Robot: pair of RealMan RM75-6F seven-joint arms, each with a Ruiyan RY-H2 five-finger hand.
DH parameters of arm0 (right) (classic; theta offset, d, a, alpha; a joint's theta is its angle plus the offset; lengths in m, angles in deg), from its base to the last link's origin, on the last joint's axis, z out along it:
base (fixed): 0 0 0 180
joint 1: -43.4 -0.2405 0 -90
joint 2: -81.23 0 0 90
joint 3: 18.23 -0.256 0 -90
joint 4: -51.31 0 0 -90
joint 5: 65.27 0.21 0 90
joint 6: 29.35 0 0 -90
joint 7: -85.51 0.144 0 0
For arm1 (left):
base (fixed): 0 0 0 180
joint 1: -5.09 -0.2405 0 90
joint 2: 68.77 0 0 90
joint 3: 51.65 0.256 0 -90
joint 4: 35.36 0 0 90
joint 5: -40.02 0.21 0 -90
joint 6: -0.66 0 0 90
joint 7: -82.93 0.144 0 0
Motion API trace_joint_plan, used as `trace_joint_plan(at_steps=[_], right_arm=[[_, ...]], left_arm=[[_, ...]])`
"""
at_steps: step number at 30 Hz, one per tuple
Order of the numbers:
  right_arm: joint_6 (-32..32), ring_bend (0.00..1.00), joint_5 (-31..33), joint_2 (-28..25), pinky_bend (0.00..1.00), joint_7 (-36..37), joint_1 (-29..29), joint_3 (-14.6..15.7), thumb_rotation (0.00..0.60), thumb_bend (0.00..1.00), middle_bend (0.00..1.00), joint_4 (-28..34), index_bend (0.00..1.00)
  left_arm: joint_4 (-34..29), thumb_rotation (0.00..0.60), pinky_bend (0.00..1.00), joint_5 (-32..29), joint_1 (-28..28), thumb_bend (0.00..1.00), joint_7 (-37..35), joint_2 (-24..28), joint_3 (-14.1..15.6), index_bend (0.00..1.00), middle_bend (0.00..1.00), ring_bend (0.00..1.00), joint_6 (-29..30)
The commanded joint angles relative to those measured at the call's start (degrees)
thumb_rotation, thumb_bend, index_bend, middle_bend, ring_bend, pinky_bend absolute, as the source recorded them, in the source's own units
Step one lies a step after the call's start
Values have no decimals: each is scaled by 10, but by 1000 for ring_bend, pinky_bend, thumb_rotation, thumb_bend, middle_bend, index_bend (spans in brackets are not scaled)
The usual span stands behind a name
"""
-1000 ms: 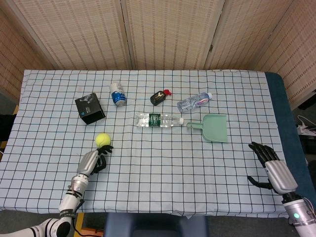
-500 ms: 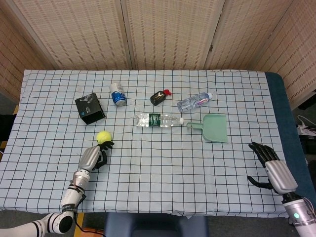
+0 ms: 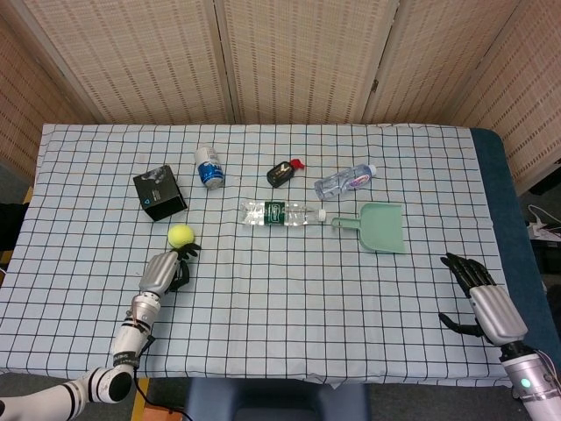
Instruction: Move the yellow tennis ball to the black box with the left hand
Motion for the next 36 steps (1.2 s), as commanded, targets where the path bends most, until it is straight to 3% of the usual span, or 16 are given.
trace_joint_plan(at_steps=[1, 20, 36], right_arm=[[1, 0, 1, 0, 0, 0, 0, 0, 600, 159, 0, 0, 0], [7, 0, 3, -1, 0, 1, -2, 1, 600, 159, 0, 1, 0], [12, 0, 7, 1, 0, 1, -3, 0, 600, 158, 0, -1, 0]], left_arm=[[6, 600, 568, -4, 6, 868, 3, -1, -3, 260, 292, 288, -6], [61, 600, 567, -25, 38, 868, 84, -11, -6, 297, 330, 303, -10], [184, 600, 552, -1, 74, 865, 93, -72, -9, 312, 371, 351, 1]])
